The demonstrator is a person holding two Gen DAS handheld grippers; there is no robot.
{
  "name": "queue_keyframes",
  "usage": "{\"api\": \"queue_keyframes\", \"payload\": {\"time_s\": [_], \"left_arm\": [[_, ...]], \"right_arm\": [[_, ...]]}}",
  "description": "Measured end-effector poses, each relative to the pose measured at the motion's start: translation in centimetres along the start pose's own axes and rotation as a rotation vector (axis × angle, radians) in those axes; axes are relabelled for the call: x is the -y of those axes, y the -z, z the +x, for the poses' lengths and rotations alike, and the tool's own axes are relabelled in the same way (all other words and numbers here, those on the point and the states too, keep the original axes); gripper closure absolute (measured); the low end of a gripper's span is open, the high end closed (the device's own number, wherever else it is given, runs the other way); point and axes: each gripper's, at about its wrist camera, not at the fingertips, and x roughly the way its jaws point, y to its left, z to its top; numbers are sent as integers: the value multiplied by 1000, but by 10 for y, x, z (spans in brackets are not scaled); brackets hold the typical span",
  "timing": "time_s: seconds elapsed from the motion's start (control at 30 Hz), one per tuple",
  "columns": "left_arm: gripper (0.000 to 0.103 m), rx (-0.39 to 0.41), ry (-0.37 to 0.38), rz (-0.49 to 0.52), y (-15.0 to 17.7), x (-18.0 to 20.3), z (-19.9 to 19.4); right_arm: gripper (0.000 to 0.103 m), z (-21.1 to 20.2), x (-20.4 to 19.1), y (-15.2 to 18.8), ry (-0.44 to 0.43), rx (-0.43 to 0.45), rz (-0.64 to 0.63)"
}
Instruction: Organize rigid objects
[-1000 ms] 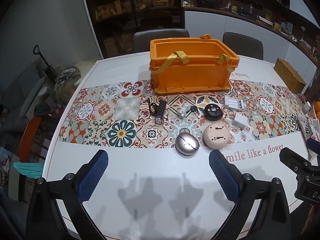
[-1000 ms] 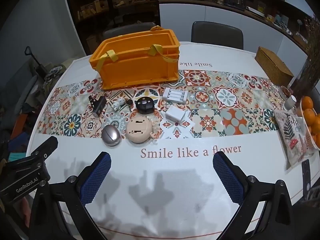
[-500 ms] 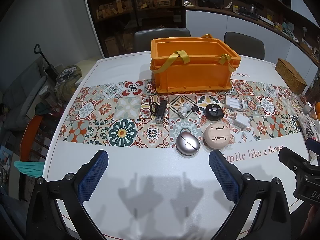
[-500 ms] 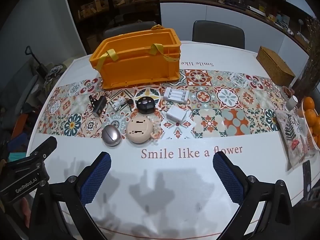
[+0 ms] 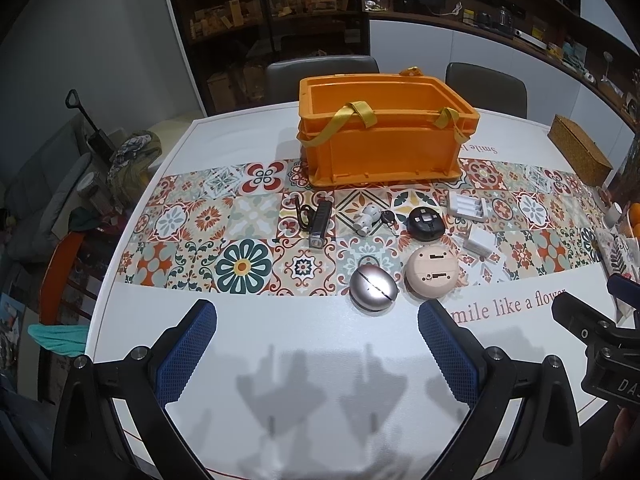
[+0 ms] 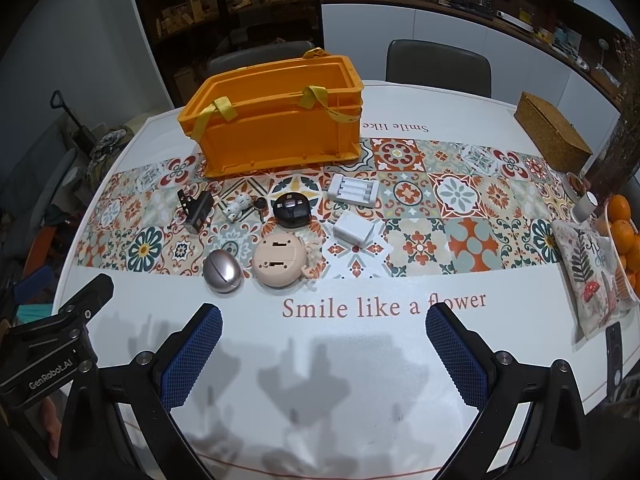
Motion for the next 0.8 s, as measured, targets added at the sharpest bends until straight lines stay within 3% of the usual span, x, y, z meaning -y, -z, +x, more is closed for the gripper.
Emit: {"api": "queue_keyframes", "payload": {"time_s": [0.8], "left_arm": [[0, -1, -5, 2, -1, 2, -2]], "right_arm": [[1, 5, -4, -3, 1, -7, 0]]}}
